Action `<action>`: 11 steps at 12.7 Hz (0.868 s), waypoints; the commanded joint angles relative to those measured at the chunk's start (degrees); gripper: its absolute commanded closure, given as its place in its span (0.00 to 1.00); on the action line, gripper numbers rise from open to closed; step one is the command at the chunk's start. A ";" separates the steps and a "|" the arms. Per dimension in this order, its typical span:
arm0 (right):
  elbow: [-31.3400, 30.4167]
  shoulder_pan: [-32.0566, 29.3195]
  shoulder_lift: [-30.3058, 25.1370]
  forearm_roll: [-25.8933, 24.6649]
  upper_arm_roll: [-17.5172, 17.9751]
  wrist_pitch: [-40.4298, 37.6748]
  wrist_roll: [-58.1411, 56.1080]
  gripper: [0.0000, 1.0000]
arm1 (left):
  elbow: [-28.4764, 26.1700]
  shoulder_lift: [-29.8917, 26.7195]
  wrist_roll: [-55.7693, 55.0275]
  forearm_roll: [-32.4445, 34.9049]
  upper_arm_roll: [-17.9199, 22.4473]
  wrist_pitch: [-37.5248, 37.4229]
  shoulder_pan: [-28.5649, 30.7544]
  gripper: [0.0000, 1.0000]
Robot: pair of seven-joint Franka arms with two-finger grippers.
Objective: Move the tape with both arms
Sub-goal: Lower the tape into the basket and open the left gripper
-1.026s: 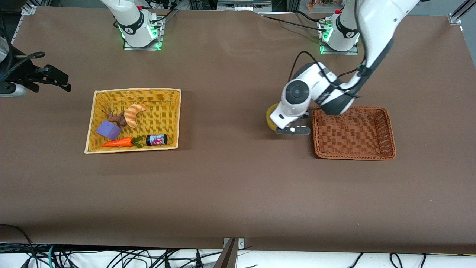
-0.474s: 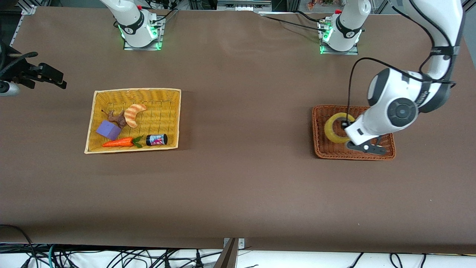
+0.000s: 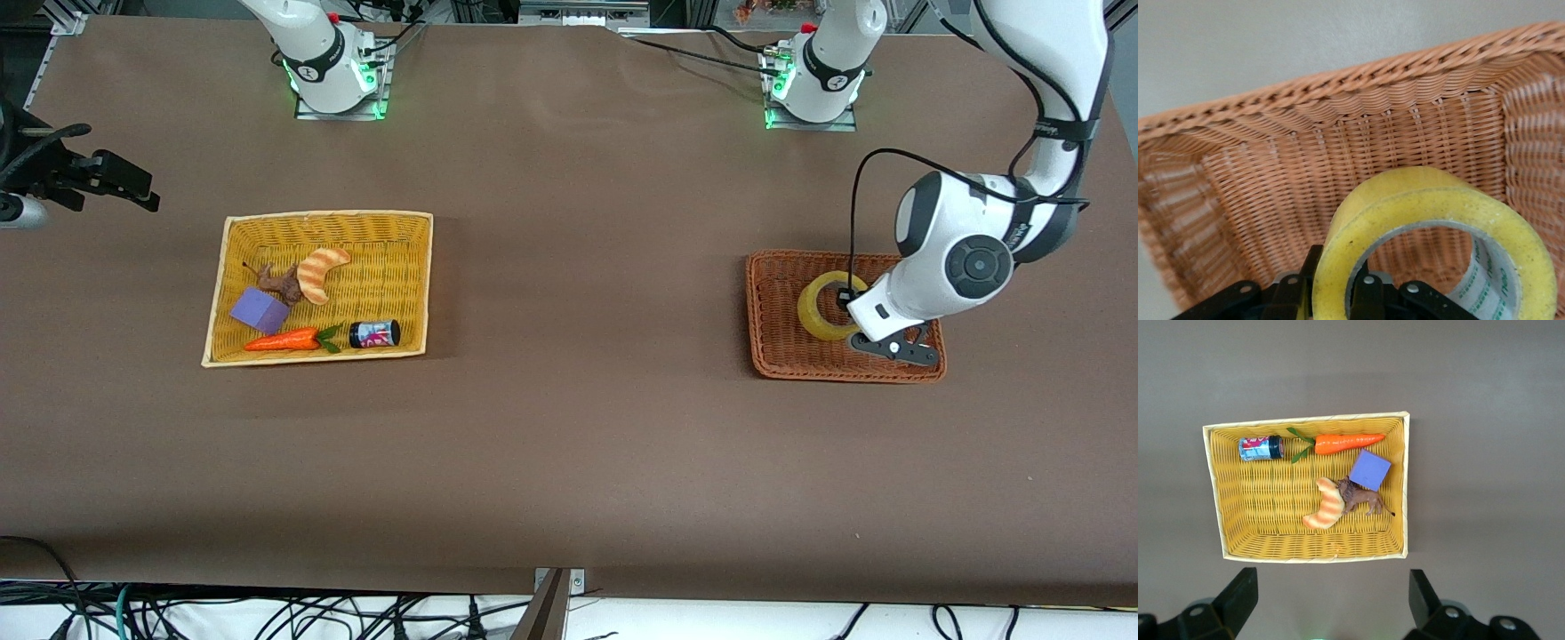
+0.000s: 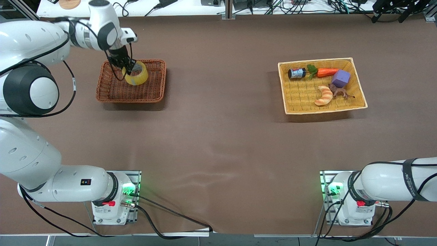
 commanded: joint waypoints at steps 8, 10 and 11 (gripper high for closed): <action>1.14 0.70 0.08 0.84 -0.64 -1.97 0.85 0.00 | -9.67 2.93 1.59 -0.96 2.18 19.87 -0.14 1.00; 1.05 0.61 0.08 0.92 -0.55 -1.96 0.94 0.00 | -9.58 3.37 1.59 -0.96 2.18 20.75 -0.13 1.00; 1.14 0.70 0.17 1.01 -0.55 -1.88 0.94 0.00 | -9.50 3.38 1.51 -0.96 2.18 20.67 -0.13 1.00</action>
